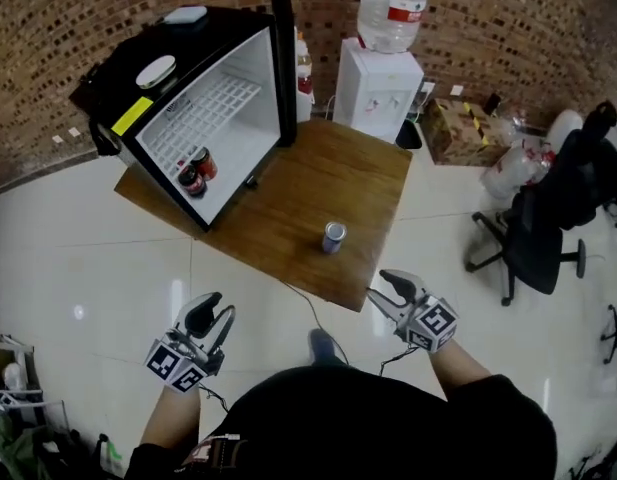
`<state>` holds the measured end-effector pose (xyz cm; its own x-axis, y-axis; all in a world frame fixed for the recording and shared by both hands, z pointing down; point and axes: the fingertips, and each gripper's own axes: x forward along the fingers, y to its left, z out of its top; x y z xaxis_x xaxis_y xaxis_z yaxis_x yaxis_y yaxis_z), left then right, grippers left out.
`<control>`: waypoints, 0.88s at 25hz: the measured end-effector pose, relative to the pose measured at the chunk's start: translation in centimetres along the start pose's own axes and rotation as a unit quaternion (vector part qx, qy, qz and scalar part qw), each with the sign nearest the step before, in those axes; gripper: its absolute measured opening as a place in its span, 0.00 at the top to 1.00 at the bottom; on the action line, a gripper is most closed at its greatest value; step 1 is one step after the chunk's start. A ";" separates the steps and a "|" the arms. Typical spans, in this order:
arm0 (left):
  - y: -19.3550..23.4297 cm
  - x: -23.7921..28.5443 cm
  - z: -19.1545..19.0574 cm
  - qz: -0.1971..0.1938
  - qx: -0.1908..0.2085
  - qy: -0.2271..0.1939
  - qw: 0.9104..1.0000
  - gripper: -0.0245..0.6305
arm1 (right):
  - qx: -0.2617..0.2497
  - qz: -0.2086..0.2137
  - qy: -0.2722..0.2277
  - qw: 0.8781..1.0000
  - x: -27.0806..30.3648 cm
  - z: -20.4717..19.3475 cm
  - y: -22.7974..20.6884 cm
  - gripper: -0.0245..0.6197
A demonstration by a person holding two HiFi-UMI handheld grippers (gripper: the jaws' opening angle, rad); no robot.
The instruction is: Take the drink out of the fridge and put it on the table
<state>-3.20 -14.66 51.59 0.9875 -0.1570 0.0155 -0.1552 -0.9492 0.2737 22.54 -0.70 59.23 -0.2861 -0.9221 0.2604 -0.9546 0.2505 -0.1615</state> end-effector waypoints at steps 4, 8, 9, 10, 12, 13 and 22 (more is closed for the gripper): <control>-2.4 -10.4 0.6 0.044 0.005 -0.005 0.999 0.90 | 0.073 0.006 -0.019 0.997 -2.3 0.9 11.0 0.86; -4.8 -18.9 -0.8 0.086 -0.005 0.023 0.996 0.96 | 0.091 0.018 -0.016 0.996 -4.3 0.6 20.3 0.94; -5.8 -20.5 -0.9 0.089 -0.013 0.024 0.996 0.96 | 0.095 0.026 -0.018 0.995 -4.9 0.8 22.0 0.94; -6.8 -21.8 -0.9 0.089 -0.021 0.021 0.996 0.96 | 0.099 0.034 -0.020 0.994 -5.5 1.2 23.3 0.94; -8.9 -23.5 -0.4 0.084 -0.026 0.013 0.996 0.96 | 0.101 0.045 -0.024 0.994 -6.4 2.0 24.8 0.94; -9.9 -23.8 -0.1 0.080 -0.023 0.008 0.996 0.96 | 0.100 0.048 -0.026 0.993 -6.7 2.4 25.1 0.95; -17.3 -22.3 0.0 0.076 -0.021 -0.019 0.997 0.96 | 0.074 0.085 -0.027 0.993 -10.9 3.2 25.3 0.95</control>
<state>-22.53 5.26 46.48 0.9510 -0.3083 0.0235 -0.3000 -0.9018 0.3111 1.77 14.76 49.25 -0.4341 -0.8854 0.1664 -0.8688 0.3626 -0.3372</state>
